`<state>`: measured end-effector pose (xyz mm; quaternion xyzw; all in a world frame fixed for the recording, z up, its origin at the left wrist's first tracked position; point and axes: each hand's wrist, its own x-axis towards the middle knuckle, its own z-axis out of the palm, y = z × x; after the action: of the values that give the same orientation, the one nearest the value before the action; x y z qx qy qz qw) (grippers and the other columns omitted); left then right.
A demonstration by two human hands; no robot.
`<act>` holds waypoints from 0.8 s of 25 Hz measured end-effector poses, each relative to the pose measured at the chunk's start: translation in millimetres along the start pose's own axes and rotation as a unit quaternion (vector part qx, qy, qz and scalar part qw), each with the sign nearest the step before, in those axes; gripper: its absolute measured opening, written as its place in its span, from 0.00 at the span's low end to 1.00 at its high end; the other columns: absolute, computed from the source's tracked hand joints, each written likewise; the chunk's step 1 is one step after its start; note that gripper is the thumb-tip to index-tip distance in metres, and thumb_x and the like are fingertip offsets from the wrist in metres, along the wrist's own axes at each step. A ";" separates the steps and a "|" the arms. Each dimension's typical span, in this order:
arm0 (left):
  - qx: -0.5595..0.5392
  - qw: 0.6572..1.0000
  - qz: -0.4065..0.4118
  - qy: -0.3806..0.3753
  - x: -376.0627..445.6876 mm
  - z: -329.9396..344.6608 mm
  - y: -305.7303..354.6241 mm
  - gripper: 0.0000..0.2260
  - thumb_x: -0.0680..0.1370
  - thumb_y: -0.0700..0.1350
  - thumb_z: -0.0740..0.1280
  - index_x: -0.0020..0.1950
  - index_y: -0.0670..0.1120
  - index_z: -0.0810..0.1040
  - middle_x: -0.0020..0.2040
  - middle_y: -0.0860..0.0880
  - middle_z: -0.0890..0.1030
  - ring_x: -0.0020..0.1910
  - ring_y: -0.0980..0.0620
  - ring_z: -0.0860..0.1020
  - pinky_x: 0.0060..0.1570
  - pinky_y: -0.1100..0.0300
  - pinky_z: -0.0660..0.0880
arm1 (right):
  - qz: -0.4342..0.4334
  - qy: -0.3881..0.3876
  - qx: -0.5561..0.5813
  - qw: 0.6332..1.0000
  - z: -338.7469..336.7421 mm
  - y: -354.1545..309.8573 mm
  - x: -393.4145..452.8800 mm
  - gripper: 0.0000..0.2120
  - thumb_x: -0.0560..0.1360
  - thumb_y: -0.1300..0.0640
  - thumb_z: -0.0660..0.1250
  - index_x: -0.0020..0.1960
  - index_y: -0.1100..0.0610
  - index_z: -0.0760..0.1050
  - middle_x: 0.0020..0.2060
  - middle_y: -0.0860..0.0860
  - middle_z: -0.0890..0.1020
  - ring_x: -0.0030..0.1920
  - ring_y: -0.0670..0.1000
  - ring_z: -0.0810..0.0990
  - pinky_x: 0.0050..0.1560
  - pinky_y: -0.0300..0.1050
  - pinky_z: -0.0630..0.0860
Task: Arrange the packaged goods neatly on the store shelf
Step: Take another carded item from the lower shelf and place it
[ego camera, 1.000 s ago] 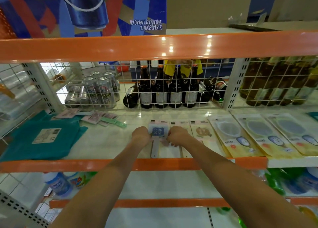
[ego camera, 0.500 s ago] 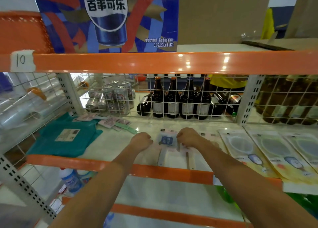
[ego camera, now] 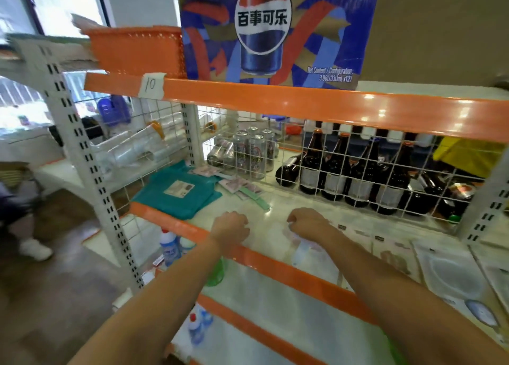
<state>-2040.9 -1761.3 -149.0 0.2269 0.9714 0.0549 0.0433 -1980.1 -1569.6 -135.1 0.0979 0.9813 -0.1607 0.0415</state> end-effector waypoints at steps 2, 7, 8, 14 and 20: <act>0.002 1.000 -0.012 0.010 1.9 -4.9 -14.7 0.17 0.80 0.50 0.58 0.67 0.50 0.73 0.64 0.46 0.74 0.64 0.46 0.72 0.61 0.55 0.69 | -0.025 0.007 -0.014 1.000 1.8 -12.8 14.1 0.17 0.78 0.60 0.59 0.66 0.57 0.72 0.67 0.53 0.72 0.66 0.53 0.70 0.62 0.42 0.68; 0.013 1.000 -0.012 0.004 15.2 -6.2 -49.2 0.16 0.79 0.49 0.59 0.65 0.47 0.75 0.61 0.45 0.76 0.61 0.46 0.73 0.58 0.55 0.71 | -0.048 -0.005 -0.042 0.998 20.5 -39.6 49.8 0.16 0.77 0.59 0.60 0.64 0.57 0.74 0.64 0.54 0.75 0.64 0.53 0.72 0.60 0.42 0.69; 0.017 1.000 -0.012 0.005 20.7 -7.3 -56.1 0.16 0.79 0.49 0.59 0.65 0.47 0.75 0.61 0.45 0.75 0.61 0.45 0.73 0.57 0.55 0.71 | -0.043 -0.009 -0.041 0.998 22.4 -45.3 58.4 0.16 0.77 0.59 0.60 0.64 0.57 0.74 0.64 0.54 0.75 0.64 0.53 0.73 0.60 0.42 0.70; 0.035 0.999 0.005 0.003 66.7 -18.7 -88.5 0.17 0.80 0.50 0.59 0.66 0.46 0.73 0.63 0.44 0.74 0.63 0.44 0.71 0.60 0.51 0.69 | -0.008 -0.002 -0.044 0.999 21.2 -76.3 112.7 0.13 0.75 0.63 0.59 0.55 0.61 0.79 0.54 0.56 0.80 0.54 0.56 0.78 0.45 0.43 0.71; 0.030 0.999 0.044 -0.014 102.8 -9.0 -108.0 0.17 0.80 0.50 0.59 0.67 0.47 0.73 0.65 0.44 0.72 0.65 0.44 0.70 0.62 0.51 0.68 | 0.053 0.038 -0.035 0.997 35.9 -86.5 156.9 0.20 0.76 0.61 0.59 0.67 0.61 0.68 0.62 0.59 0.72 0.63 0.58 0.72 0.59 0.48 0.72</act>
<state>-2180.8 -1812.5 -159.8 0.2712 0.9610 0.0250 0.0473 -2149.4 -1633.5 -160.1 0.1545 0.9805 -0.1201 0.0162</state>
